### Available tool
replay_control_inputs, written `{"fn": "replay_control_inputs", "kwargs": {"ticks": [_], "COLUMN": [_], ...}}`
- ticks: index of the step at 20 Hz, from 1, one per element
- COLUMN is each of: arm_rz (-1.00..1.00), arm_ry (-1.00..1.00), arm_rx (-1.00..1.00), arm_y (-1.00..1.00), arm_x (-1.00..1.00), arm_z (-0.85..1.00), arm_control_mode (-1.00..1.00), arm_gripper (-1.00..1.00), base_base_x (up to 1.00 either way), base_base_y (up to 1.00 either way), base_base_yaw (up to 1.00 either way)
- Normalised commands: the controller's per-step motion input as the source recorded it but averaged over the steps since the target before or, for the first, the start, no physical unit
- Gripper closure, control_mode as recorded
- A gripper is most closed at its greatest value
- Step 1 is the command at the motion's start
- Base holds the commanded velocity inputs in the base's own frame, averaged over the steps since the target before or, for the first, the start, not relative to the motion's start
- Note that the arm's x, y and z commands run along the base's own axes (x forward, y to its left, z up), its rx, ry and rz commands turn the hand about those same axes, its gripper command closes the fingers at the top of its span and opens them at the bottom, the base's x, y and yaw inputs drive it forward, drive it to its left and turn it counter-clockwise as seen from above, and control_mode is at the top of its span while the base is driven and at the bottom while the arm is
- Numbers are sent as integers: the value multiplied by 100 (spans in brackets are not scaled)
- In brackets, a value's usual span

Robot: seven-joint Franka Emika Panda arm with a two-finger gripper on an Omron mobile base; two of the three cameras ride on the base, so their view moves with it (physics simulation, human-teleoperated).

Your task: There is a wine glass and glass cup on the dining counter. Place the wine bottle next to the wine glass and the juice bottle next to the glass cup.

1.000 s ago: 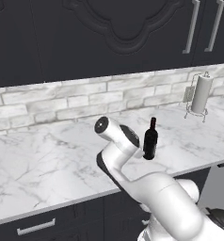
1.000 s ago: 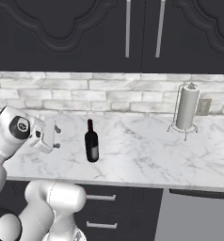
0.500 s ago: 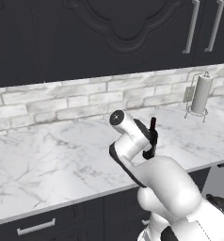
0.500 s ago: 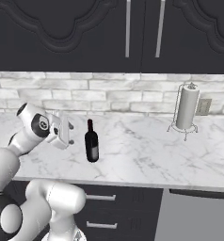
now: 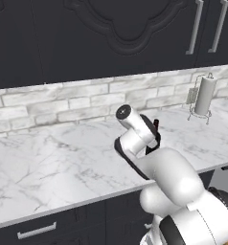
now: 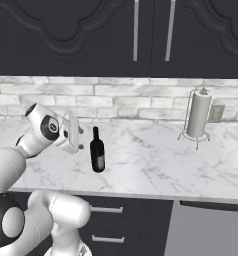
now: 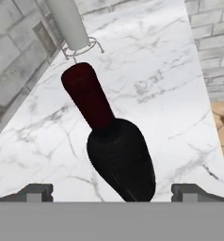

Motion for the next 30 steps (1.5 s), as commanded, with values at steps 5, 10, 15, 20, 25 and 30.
{"fn": "replay_control_inputs", "kwargs": {"ticks": [5,10,15,20,25,30], "arm_rz": [0,1,3,2,5,7], "arm_ry": [1,0,0,0,1,1], "arm_rx": [0,-4,-8,-8,-6,-10], "arm_y": [-11,-20,-12,-6,-2,0], "arm_x": [4,9,1,15,22,17], "arm_z": [3,-3,0,-4,-8,-15], "arm_control_mode": [-100,-100,-100,-100,-100,-100], "arm_gripper": [-100,-100,-100,-100,-100,-100], "base_base_x": [0,0,0,0,0,0], "base_base_y": [0,0,0,0,0,0], "base_base_yaw": [0,0,0,0,0,0]}}
